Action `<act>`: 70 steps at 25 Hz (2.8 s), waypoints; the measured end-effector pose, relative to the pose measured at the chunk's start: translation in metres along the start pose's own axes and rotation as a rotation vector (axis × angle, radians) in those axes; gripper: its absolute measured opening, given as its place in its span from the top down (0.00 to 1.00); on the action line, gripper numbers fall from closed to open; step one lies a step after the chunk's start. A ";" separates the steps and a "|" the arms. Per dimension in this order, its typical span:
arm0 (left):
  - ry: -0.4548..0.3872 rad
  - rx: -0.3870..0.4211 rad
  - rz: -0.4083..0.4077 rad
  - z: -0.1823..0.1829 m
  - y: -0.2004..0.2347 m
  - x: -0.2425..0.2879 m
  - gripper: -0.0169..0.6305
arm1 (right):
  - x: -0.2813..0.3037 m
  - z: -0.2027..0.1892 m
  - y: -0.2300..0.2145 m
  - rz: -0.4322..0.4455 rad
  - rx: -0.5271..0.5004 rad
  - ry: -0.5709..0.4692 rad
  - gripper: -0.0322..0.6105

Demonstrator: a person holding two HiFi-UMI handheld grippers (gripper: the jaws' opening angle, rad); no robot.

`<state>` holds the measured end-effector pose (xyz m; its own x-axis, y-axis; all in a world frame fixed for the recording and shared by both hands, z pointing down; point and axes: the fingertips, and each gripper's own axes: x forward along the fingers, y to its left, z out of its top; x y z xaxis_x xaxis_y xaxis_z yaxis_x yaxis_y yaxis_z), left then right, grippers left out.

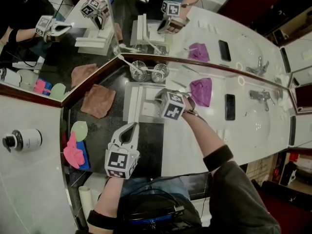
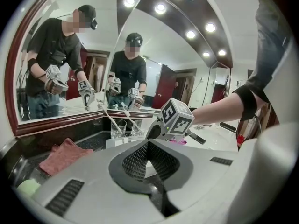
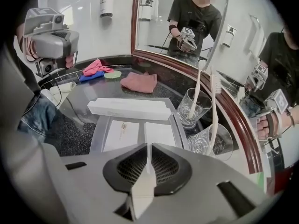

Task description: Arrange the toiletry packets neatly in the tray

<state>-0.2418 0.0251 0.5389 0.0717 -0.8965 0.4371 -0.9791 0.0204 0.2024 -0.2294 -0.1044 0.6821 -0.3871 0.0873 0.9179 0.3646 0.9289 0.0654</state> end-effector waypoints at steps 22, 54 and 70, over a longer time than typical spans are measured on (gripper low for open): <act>-0.032 0.037 0.029 0.028 -0.013 -0.006 0.97 | -0.080 0.019 -0.004 -0.118 0.019 -0.111 0.91; 0.005 0.230 -0.221 0.056 -0.194 0.060 0.97 | -0.240 -0.197 0.088 -0.383 0.427 -0.199 0.91; 0.065 0.269 -0.272 0.025 -0.222 0.083 0.97 | -0.137 -0.246 0.077 -0.380 0.367 -0.040 0.91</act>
<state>-0.0228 -0.0645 0.5080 0.3393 -0.8233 0.4551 -0.9369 -0.3390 0.0852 0.0602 -0.1340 0.6577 -0.4691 -0.2730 0.8399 -0.1258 0.9620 0.2425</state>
